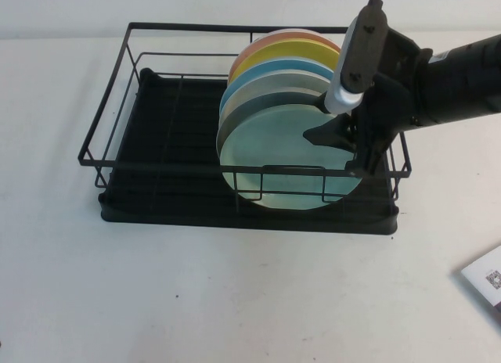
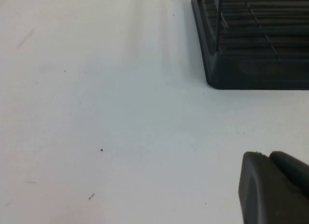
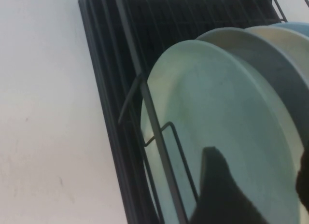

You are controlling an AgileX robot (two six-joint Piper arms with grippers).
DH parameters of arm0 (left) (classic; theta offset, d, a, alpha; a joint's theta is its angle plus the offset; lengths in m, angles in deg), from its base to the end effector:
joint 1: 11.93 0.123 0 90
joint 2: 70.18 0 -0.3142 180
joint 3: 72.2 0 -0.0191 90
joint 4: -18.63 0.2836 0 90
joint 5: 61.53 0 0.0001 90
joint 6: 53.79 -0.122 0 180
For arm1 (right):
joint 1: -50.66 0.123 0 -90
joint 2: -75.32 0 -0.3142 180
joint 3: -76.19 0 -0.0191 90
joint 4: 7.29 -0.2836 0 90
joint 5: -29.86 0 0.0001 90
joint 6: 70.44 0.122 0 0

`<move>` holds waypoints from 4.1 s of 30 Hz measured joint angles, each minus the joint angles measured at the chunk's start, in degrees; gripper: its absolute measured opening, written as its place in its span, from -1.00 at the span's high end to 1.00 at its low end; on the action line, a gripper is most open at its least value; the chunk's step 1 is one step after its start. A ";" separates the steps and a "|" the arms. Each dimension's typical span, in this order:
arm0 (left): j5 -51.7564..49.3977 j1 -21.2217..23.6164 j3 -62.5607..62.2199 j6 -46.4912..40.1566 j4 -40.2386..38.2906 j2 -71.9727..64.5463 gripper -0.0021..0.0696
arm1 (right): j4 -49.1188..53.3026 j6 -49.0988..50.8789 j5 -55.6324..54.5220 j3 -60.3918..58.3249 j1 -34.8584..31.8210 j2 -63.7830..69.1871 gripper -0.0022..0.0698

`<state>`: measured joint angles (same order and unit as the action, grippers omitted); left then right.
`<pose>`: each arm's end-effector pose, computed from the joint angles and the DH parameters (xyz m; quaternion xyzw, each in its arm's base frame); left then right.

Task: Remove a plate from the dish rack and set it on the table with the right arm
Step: Grasp the plate from the shelf, then place the plate from the table

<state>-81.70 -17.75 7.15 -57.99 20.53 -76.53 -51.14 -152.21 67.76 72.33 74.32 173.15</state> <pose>0.0861 -0.0074 0.1646 0.0786 0.7940 0.0054 0.6028 0.3525 0.2112 0.3230 -0.5732 0.6844 0.1215 0.4340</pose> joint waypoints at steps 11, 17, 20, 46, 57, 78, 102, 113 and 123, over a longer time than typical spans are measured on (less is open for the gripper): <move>0.00 0.00 0.00 0.00 0.00 0.00 0.96 | -0.35 -2.63 -2.43 0.25 0.00 2.01 0.23; 0.00 0.00 0.00 0.00 0.00 0.00 0.96 | -0.48 -2.97 -4.70 0.38 0.34 2.67 0.32; 0.00 0.00 0.00 0.00 0.00 0.00 0.96 | -0.48 -2.97 -6.66 0.38 0.34 2.97 0.33; 0.00 0.00 0.00 0.00 0.00 0.00 0.96 | 0.29 -3.52 -10.75 0.38 0.34 5.72 0.74; 0.00 0.00 0.00 0.00 0.00 0.00 0.95 | 0.40 -3.65 -12.08 0.38 0.41 4.14 0.77; 0.00 0.00 0.00 0.00 -0.09 0.00 0.95 | 1.75 1.93 -6.08 3.14 0.41 -13.63 0.87; 0.00 0.00 0.00 0.00 -0.13 0.00 0.95 | 24.19 57.15 14.29 -5.18 0.41 -26.34 0.87; 0.00 0.00 0.00 0.00 -0.13 0.00 0.95 | 21.11 69.16 5.17 -27.04 0.41 -31.93 0.87; 0.00 0.00 0.00 0.00 -0.13 0.00 0.95 | 5.07 70.19 1.07 -28.65 0.41 -20.91 0.87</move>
<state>-81.70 -17.75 7.15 -57.99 20.40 -76.53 -46.07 -82.02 68.83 43.69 74.73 152.24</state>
